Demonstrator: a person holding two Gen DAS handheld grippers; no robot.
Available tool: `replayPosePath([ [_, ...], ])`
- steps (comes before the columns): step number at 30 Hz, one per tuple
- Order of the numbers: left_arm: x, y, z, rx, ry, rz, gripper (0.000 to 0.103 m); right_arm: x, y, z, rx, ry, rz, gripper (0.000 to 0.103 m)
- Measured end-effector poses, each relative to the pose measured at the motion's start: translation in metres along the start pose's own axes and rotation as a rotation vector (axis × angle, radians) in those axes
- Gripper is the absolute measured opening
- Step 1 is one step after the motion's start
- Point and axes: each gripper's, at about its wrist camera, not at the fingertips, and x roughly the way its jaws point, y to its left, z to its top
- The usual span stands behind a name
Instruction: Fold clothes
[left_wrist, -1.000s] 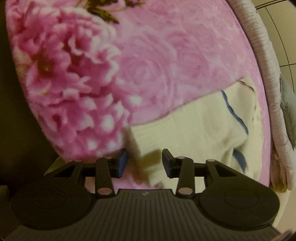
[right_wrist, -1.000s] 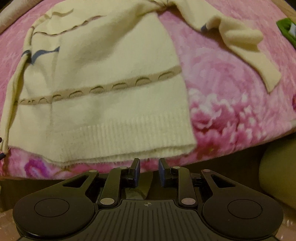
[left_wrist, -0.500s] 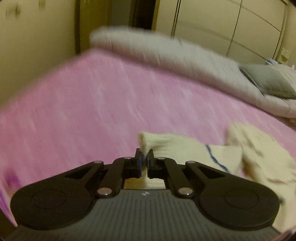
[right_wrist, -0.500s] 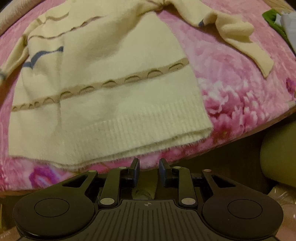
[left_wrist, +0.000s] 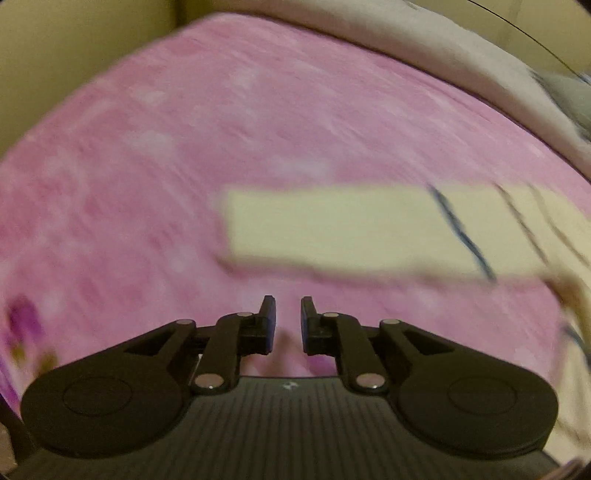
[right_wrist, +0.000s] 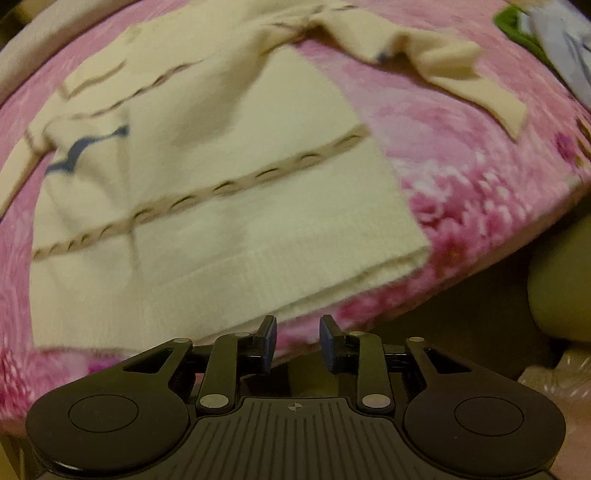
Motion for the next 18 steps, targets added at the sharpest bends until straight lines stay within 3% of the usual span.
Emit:
replayPosePath([
  [5, -0.027, -0.083, -0.062, 0.112, 0.141, -0.216, 0.010, -0.007, -0.038, 0.004, 0.185, -0.037, 0.018, 0.037],
  [9, -0.041, -0.158, -0.087, 0.259, 0.163, -0.349, 0.010, -0.013, -0.071, 0.014, 0.255, -0.095, 0.005, 0.038],
  [13, -0.038, -0.209, -0.087, 0.251, 0.157, -0.399, 0.010, -0.015, -0.110, 0.029, 0.305, -0.149, -0.009, 0.038],
  [18, -0.042, -0.247, -0.084, 0.240, 0.112, -0.368, 0.010, -0.010, -0.185, 0.058, 0.511, -0.229, 0.119, 0.038],
])
